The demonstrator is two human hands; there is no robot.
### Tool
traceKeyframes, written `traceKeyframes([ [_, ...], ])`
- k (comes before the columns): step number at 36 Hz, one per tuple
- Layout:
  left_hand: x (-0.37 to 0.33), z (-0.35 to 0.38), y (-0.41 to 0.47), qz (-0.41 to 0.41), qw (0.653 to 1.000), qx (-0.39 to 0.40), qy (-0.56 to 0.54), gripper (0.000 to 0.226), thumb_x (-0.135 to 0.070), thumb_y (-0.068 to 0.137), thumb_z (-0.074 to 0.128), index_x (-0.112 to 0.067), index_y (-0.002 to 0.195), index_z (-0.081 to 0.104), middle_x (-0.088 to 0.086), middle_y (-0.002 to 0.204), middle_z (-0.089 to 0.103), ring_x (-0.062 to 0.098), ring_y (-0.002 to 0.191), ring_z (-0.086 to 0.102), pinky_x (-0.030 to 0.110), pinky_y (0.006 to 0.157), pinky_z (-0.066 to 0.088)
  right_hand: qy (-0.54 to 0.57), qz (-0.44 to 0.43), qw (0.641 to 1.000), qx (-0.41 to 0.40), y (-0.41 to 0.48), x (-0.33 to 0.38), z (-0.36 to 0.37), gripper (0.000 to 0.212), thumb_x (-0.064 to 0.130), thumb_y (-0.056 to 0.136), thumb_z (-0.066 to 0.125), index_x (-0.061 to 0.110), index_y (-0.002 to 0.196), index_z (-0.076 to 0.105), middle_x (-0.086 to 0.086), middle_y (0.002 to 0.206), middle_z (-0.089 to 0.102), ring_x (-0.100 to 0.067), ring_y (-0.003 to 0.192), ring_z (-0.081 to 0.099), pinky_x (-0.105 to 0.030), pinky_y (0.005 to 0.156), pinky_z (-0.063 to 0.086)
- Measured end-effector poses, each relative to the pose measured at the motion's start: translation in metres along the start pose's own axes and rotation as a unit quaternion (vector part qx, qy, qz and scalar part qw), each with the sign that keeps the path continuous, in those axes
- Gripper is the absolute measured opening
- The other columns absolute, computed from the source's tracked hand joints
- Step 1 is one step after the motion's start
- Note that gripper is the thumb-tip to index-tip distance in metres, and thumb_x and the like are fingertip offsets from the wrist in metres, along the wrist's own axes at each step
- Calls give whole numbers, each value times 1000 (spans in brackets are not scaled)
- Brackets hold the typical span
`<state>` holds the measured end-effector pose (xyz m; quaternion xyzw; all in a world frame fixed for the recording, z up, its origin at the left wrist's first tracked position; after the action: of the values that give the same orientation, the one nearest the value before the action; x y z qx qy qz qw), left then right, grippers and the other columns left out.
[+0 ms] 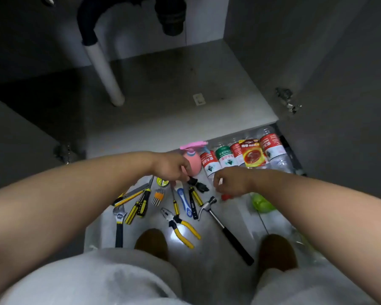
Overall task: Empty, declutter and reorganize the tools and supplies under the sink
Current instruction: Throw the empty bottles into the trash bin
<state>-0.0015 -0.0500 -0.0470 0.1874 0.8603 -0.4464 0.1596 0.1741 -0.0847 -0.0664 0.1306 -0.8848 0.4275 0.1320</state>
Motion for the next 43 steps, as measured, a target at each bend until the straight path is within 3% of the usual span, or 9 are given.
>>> traceKeyframes([
  [6,-78,-27,5,48,988,-19,144,36,-31,101,56,-21,136,58,-4,116,61,16,99,54,27,82,40,-81,39,990,-110,-43,-54,-75,15,25,96,56,16,105,65,-7,109,71,-22,89,61,-30,81,49],
  [11,-108,-26,32,82,989,-74,100,34,-30,103,55,-20,135,60,3,131,61,18,111,56,30,92,46,-72,122,981,-135,-56,-103,-90,30,32,95,61,13,116,69,-13,122,68,-31,110,64,-32,92,51],
  [16,-110,-14,69,109,989,-78,64,32,-25,102,55,-19,133,62,3,131,59,17,108,57,26,86,43,-37,212,965,-152,-34,-155,-80,60,30,95,63,9,146,39,-21,144,48,-36,130,50,-33,101,42],
  [20,-101,-6,95,103,992,-60,37,30,-26,103,55,-21,132,62,1,134,57,19,116,57,25,92,45,37,274,946,-171,-10,-186,-69,80,34,91,70,1,148,25,-27,147,41,-40,133,47,-41,108,43],
  [25,-95,-1,118,107,992,-70,-7,28,-19,104,53,-20,130,64,1,133,58,16,111,55,15,75,40,94,324,922,-190,12,-205,-50,82,41,87,74,4,145,28,-22,141,49,-38,127,54,-46,105,47],
  [29,-92,15,129,98,994,-48,-21,27,-18,103,54,-19,127,66,1,129,62,17,113,59,25,92,48,135,359,900,-208,20,-215,-40,85,44,87,73,4,145,25,-20,135,54,-37,123,58,-46,99,51],
  [35,-98,23,143,109,992,-29,-58,24,-24,103,54,-23,123,67,-9,108,54,12,102,55,23,78,42,141,376,892,-206,27,-221,-34,86,37,89,74,4,148,22,-21,136,53,-38,122,58,-49,102,51],
  [39,-105,21,149,113,989,-23,-95,24,-17,102,56,-19,123,67,-12,99,54,11,95,56,15,67,43,135,371,894,-212,21,-219,-42,73,47,84,76,6,134,42,-17,126,59,-33,110,63,-44,95,55],
  [43,-110,13,151,98,987,-31,-123,18,-14,99,58,-16,111,72,1,103,70,16,89,71,30,79,60,202,328,904,-182,13,-209,-53,48,46,80,79,14,107,55,-9,95,64,-28,85,69,-43,82,61],
])
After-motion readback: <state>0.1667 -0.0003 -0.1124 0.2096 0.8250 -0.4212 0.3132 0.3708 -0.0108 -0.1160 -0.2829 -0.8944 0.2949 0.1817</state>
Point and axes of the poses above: each hand's wrist, its own y-axis towards the middle knuckle, its own z-axis out of the palm, x = y × z, the point moved 5 cm from there along y, towards the middle knuckle
